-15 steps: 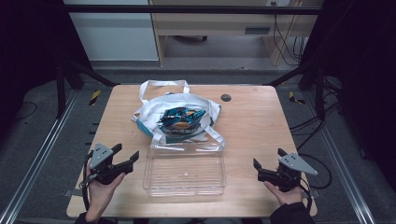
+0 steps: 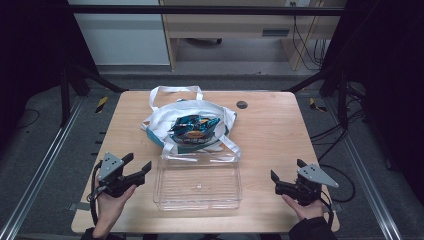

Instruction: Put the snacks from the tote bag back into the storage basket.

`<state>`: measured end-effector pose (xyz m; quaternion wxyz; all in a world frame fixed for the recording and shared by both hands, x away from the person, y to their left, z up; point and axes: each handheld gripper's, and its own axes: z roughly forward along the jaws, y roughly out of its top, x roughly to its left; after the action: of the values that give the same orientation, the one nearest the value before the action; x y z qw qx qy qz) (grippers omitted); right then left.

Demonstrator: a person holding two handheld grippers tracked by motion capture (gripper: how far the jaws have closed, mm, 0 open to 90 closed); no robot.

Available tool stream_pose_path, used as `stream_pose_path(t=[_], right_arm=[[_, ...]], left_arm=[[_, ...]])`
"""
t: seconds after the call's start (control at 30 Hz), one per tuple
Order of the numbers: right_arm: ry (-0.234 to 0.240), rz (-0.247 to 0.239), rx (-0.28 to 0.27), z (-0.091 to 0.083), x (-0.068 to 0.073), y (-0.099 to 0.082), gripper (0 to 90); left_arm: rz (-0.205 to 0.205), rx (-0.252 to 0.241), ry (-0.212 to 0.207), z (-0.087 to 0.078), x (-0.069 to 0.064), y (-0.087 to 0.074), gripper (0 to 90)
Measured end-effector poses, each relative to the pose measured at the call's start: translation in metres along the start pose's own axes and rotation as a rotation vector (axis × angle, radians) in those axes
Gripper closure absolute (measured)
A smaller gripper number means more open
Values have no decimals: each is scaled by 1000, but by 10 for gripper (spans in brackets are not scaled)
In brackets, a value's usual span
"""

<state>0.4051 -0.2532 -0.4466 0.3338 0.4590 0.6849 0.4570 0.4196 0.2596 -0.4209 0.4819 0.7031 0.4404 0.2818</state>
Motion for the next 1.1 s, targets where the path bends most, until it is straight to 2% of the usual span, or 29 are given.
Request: stream_pose_path(t=[0.17, 0.23, 0.33, 1.1], right_arm=[[0, -2, -2, 0, 0, 0, 39], [-1, -7, -3, 0, 0, 1, 39], [0, -6, 1, 0, 1, 0, 39], [2, -14, 5, 1, 3, 1, 40]], left_arm=[[4, -11, -14, 1, -4, 4, 278], [-12, -18, -18, 0, -4, 7, 280], [-15, -21, -25, 0, -4, 9, 281], [18, -44, -38, 8, -17, 33, 288]])
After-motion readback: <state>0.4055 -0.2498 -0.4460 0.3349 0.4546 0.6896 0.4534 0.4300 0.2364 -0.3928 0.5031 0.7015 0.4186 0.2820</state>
